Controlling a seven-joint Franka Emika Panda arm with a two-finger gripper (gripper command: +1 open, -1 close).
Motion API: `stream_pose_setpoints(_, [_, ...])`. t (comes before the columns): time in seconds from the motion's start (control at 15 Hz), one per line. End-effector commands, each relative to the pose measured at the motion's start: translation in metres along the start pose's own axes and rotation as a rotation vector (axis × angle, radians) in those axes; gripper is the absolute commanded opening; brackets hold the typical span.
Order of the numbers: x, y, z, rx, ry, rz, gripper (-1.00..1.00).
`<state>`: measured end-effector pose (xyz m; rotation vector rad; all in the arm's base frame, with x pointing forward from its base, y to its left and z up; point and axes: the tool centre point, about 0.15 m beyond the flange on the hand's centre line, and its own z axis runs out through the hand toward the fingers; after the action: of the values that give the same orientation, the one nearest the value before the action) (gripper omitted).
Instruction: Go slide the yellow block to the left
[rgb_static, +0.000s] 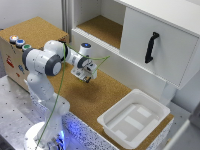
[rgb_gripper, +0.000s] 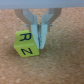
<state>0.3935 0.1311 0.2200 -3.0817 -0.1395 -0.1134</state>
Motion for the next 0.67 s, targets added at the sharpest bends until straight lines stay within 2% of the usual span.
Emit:
stream_pose_setpoints(0.0, [-0.002, -0.049, -0.005, -0.03, -0.065, 0.048, -1.0])
stream_pose_setpoints(0.13, [-0.005, -0.06, -0.004, -0.019, -0.075, 0.069, -1.0])
stream_pose_setpoints(0.33, [-0.009, -0.073, -0.009, -0.039, -0.052, 0.085, -1.0])
stream_pose_setpoints(0.53, [-0.018, -0.062, -0.048, -0.053, -0.007, 0.145, -1.0])
stream_pose_setpoints(0.6, [-0.022, -0.059, -0.062, -0.068, -0.01, 0.151, -1.0])
